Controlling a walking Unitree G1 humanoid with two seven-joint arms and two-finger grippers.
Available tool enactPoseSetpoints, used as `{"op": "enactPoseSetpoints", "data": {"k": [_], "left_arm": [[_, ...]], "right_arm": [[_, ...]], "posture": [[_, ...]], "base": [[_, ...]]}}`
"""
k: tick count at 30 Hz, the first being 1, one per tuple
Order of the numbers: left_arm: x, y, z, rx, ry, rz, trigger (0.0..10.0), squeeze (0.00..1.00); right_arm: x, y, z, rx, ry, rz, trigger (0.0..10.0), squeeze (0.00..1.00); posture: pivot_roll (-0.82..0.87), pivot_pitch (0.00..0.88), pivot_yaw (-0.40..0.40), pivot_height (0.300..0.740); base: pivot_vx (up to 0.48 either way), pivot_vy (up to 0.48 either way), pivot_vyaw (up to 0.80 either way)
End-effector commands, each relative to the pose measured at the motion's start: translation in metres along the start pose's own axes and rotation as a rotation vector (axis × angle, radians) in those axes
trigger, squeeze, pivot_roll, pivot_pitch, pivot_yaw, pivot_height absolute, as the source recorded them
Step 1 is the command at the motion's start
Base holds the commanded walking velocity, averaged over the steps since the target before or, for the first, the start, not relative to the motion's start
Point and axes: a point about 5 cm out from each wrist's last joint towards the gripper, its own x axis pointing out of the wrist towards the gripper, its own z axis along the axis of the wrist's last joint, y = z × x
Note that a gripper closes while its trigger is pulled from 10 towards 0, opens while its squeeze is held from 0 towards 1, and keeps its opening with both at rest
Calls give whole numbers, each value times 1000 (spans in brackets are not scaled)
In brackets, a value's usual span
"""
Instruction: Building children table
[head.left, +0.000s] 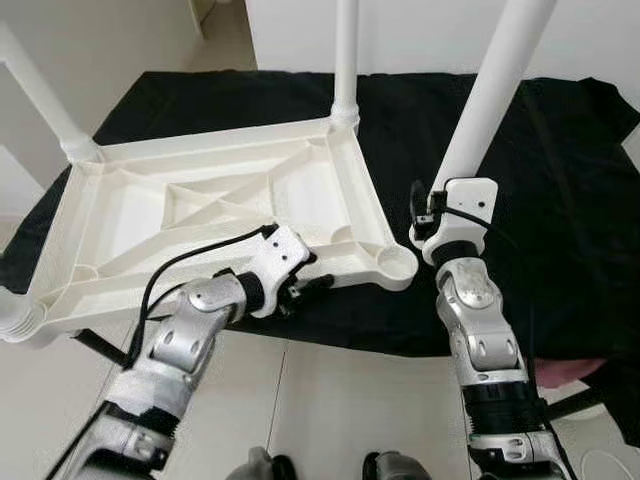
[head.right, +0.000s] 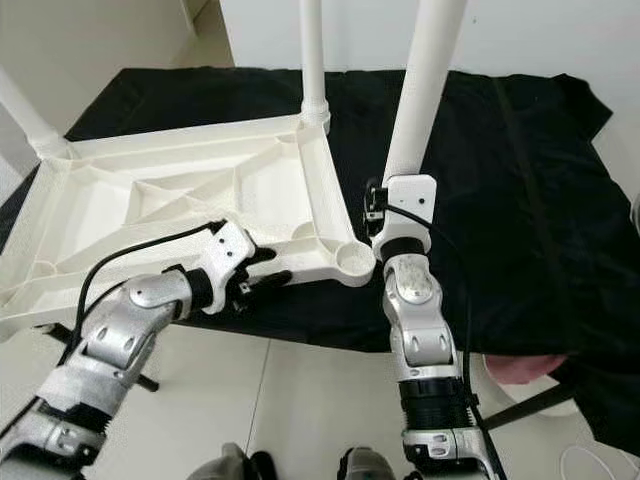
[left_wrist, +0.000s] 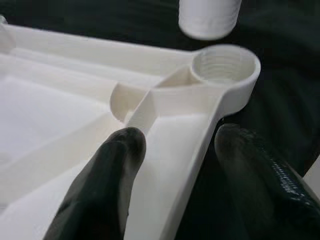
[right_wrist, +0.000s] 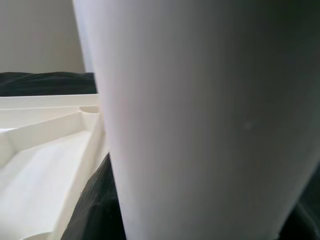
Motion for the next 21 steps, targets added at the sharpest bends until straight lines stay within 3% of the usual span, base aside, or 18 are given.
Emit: {"op": "enactPoseSetpoints", "data": {"k": [1, 4, 5, 6, 14, 18, 21], "left_arm": [[-5, 5, 5, -19, -26, 144, 10000, 0], [-6, 2, 11, -38, -57, 129, 10000, 0], [-8, -5, 25, -129, -127, 108, 10000, 0], [-8, -7, 30, -155, -147, 103, 10000, 0], [-11, -5, 36, -178, -213, 226, 10000, 0], [-24, -1, 41, -218, -291, 339, 10000, 0], [-28, -3, 39, -208, -297, 340, 10000, 0]], "right_arm": [[0, 5, 3, 19, -5, 32, 10000, 0], [0, 7, 3, 30, -7, 40, 10000, 0], [1, 11, 4, 45, -9, 73, 10000, 0], [1, 13, 4, 47, -11, 85, 10000, 0], [0, 17, 5, 31, -13, 134, 10000, 0], [-5, 17, 4, 43, -8, 166, 10000, 0], [-7, 17, 4, 46, -7, 173, 10000, 0]], "posture": [[-92, 82, 67, 740], [-84, 81, 59, 740], [-79, 82, 54, 740], [-79, 82, 54, 740], [-78, 84, 53, 740], [-78, 84, 53, 740], [-78, 84, 53, 740]], "base": [[0, 0, 0], [0, 0, 0], [0, 0, 0], [0, 0, 0], [0, 0, 0], [0, 0, 0], [0, 0, 0]]}}
